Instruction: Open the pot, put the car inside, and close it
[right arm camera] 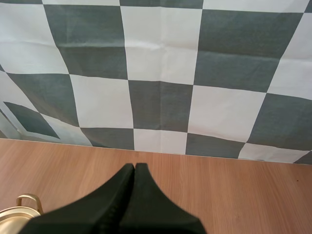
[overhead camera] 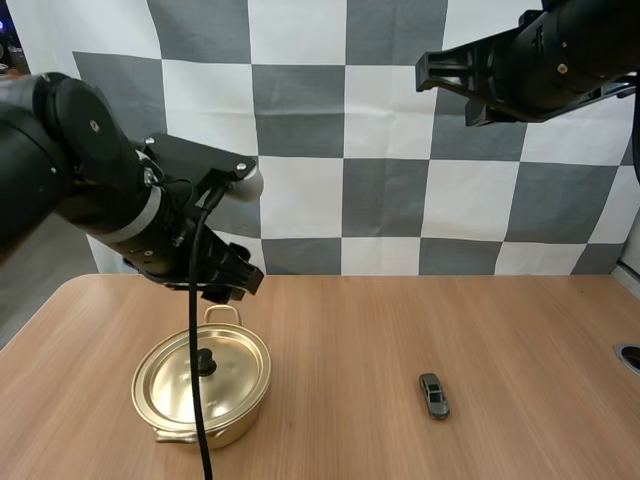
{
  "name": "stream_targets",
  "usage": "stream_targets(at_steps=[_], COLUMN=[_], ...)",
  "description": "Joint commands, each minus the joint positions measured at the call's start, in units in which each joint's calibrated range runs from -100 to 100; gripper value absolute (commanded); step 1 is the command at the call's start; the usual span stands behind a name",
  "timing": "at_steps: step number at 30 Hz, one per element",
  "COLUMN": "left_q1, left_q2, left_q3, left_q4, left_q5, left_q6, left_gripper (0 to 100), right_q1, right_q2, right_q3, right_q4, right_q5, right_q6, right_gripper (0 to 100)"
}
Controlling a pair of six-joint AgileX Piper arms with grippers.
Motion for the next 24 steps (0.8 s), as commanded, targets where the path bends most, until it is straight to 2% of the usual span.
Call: stream_targets(at_steps=[1,13,21,24], left_q1=[0.01,0.01,0.01,0.01], left_q2=[0.3,2.5,2.8,4.5], left_q3=[4.2,15.7,16.0,16.0], left_q4=[0.6,3.5,7.3,7.2], left_q5=[0.0,0.0,-13.2,-14.4], left_q6=[-0.3,-0.6,-2.5,-2.5], left_gripper=[100,100,100,100], right_q1=[0.0,0.0,0.0,0.0], right_q2=[0.0,0.0,0.0,0.0], right_q3=[0.0,0.0,0.0,0.0], right_q4=[-0.1,-0.1,-0.1,-0.1], right_q5=[0.1,0.1,0.1,0.1], right_q6=[0.0,0.0,-0.3,-0.3], right_gripper=[0,0,0,0])
